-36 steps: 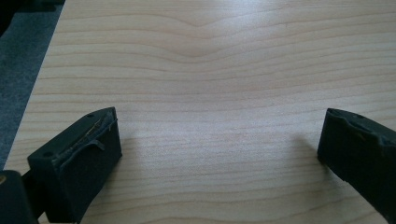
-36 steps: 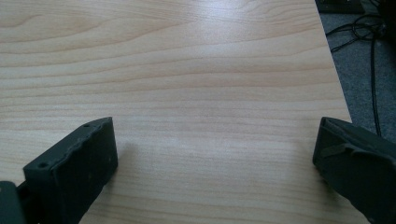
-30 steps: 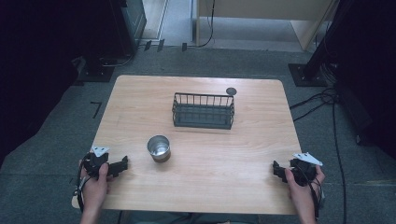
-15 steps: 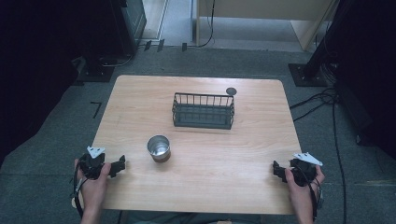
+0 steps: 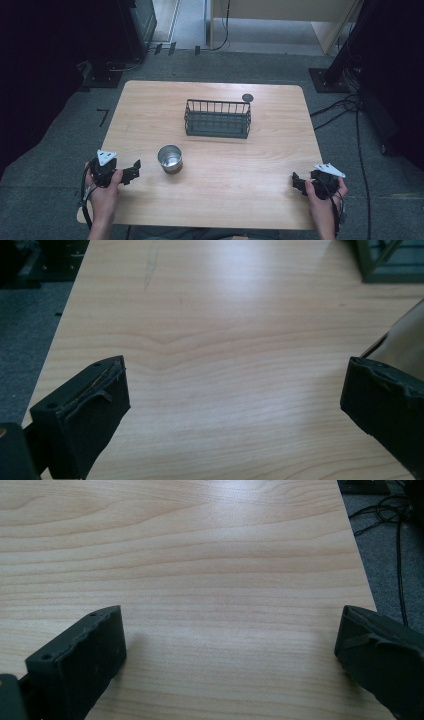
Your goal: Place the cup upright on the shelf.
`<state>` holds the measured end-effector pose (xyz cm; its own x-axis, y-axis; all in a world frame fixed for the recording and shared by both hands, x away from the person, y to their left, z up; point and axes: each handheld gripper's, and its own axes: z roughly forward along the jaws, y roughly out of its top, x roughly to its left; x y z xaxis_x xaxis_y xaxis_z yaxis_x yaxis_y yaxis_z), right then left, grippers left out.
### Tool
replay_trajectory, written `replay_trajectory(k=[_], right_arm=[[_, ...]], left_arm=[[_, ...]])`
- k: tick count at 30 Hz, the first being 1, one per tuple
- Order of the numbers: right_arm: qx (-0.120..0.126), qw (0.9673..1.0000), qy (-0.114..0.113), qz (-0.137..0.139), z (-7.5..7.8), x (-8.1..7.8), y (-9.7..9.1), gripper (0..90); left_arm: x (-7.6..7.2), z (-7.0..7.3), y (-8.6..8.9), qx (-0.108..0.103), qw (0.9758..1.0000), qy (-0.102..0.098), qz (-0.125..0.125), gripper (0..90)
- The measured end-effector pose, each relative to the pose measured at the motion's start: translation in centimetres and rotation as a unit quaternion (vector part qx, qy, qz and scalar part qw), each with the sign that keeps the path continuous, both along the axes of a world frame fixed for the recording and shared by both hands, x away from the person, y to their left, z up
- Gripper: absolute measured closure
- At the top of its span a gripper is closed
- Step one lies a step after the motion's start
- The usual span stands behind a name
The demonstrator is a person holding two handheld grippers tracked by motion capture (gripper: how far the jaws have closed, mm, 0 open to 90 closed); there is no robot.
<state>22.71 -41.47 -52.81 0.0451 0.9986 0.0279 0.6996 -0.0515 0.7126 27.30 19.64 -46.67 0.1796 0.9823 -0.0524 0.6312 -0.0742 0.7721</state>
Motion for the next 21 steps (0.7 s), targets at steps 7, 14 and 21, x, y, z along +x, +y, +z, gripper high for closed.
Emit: replay_trajectory(k=[7,14,21], right_arm=[[0.0,1.0,0.0,0.0,0.0,0.0,0.0,0.0],[0.0,1.0,0.0,0.0,0.0,0.0,0.0,0.0],[0.0,1.0,0.0,0.0,0.0,0.0,0.0,0.0]], left_arm=[[0.3,1.5,-1.1,-0.012,0.9997,-0.014,-0.015,0.0],[0.5,2.7,-2.0,-0.026,0.9989,-0.022,-0.032,0.0],[0.5,3.2,-3.4,-0.034,0.998,-0.03,-0.043,0.0]])
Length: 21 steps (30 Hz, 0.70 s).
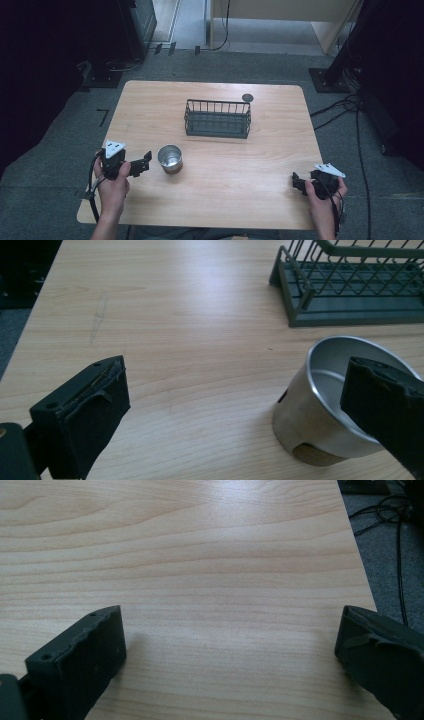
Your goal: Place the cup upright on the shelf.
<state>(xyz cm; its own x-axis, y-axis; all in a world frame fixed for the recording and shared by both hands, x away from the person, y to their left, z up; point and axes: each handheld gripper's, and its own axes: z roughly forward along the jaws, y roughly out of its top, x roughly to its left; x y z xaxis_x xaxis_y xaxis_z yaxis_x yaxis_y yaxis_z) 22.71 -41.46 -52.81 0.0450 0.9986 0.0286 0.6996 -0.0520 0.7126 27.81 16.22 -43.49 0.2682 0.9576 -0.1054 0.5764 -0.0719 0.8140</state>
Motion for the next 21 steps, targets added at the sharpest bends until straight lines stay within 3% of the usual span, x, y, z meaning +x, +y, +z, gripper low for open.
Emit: replay_trajectory(k=[11,16,21], right_arm=[[0.0,1.0,0.0,0.0,0.0,0.0,0.0,0.0],[0.001,1.0,0.0,0.0,0.0,0.0,0.0,0.0],[0.001,1.0,0.0,0.0,0.0,0.0,0.0,0.0]], left_arm=[[0.2,0.8,-2.4,-0.01,0.9995,-0.01,-0.027,0.0],[0.4,0.7,-3.9,-0.001,0.999,-0.007,-0.045,0.0],[0.4,0.5,-4.9,-0.007,0.9986,-0.006,-0.052,0.0]])
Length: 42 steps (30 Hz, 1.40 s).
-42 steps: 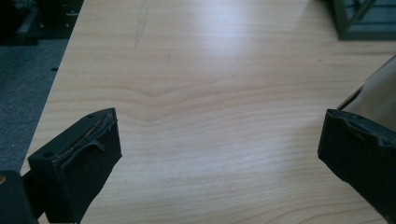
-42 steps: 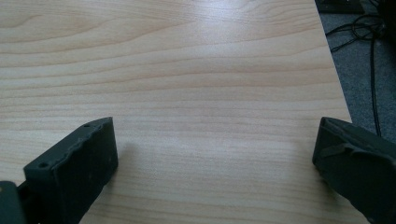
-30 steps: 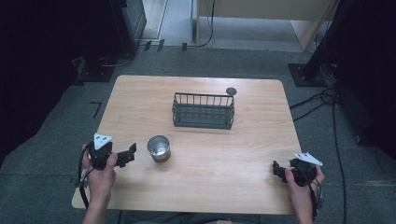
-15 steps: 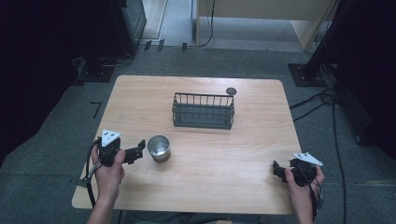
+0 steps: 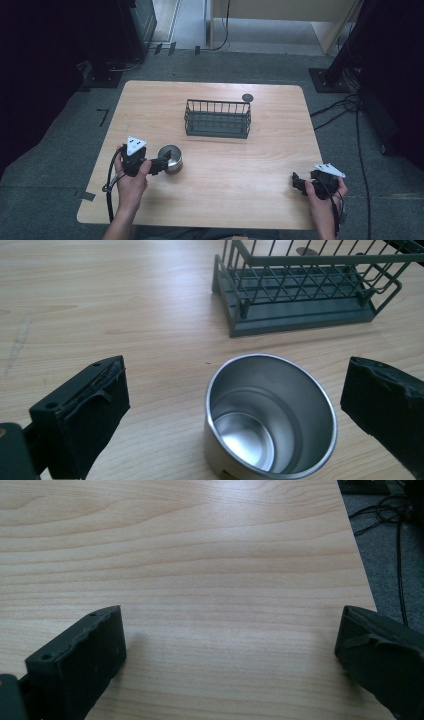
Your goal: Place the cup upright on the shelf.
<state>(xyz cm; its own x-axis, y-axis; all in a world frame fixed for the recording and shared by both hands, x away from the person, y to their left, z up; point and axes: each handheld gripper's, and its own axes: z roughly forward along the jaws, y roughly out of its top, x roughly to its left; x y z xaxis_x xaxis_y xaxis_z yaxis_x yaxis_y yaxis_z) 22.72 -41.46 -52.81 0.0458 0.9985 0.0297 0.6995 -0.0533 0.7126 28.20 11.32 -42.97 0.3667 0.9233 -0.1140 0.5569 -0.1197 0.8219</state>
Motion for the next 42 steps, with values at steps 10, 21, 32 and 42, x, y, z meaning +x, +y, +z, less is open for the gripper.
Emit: replay_trajectory(k=[10,21,32,42], right_arm=[[0.0,1.0,0.0,0.0,0.0,0.0,0.0,0.0],[-0.001,1.0,0.0,0.005,0.0,0.0,0.0,0.0],[-0.001,1.0,0.0,0.005,0.0,0.0,0.0,0.0],[-0.001,1.0,0.0,0.005,0.0,0.0,0.0,0.0]], left_arm=[[0.2,-1.5,-2.2,0.013,0.9997,0.016,-0.01,0.0],[0.4,-3.2,-3.6,0.047,0.9984,0.03,-0.005,0.0],[0.5,-4.6,-4.2,0.064,0.997,0.044,0.002,0.3],[0.5,-5.0,-4.5,0.075,0.9962,0.043,0.014,14.3]])
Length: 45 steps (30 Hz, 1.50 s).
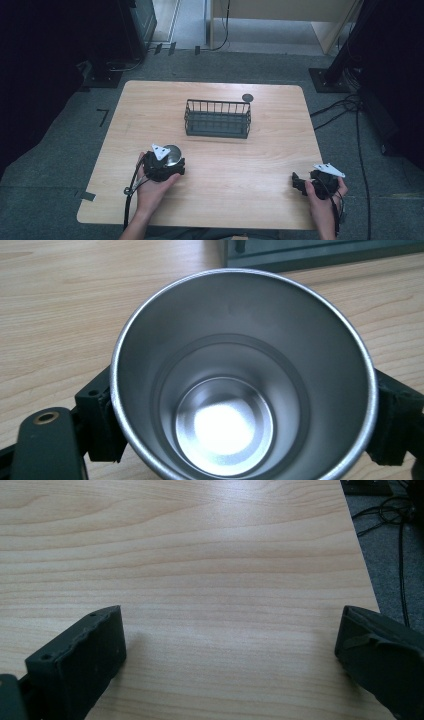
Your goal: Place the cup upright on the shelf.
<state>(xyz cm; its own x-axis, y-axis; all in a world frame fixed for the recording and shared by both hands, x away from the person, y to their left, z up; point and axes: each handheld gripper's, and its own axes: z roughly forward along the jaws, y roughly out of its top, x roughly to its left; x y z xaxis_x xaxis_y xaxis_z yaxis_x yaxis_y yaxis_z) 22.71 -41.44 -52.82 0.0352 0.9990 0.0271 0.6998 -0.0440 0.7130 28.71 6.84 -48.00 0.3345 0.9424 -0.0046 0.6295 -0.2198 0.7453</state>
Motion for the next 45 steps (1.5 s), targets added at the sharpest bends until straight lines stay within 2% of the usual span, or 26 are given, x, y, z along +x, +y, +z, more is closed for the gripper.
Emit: replay_trajectory(k=[7,12,16,25,29,36,45], right_arm=[[0.0,1.0,0.0,0.0,0.0,0.0,0.0,0.0],[0.0,1.0,0.0,0.0,0.0,0.0,0.0,0.0],[0.001,1.0,0.0,0.0,0.0,0.0,0.0,0.0],[-0.001,1.0,0.0,0.003,0.0,0.0,0.0,0.0],[-0.001,1.0,-0.004,0.0,0.0,-0.2,0.2,1.9],[0.0,0.9999,0.001,-0.011,0.0,-0.2,0.3,0.0],[0.0,0.9999,0.001,-0.011,0.0,-0.2,0.3,0.0]], left_arm=[[0.0,0.0,0.1,0.004,1.0,-0.004,-0.006,18.2],[0.2,0.2,0.3,-0.006,1.0,-0.005,-0.006,18.9],[0.2,0.4,0.3,-0.007,0.9999,-0.006,-0.009,19.0],[0.6,1.6,-0.1,-0.008,0.9997,-0.016,-0.017,19.1],[0.9,2.1,-0.4,-0.008,0.9996,-0.019,-0.02,19.1],[1.3,3.2,-0.7,-0.01,0.9994,-0.025,-0.023,19.1],[2.1,4.7,-1.2,-0.011,0.9987,-0.036,-0.034,19.1]])
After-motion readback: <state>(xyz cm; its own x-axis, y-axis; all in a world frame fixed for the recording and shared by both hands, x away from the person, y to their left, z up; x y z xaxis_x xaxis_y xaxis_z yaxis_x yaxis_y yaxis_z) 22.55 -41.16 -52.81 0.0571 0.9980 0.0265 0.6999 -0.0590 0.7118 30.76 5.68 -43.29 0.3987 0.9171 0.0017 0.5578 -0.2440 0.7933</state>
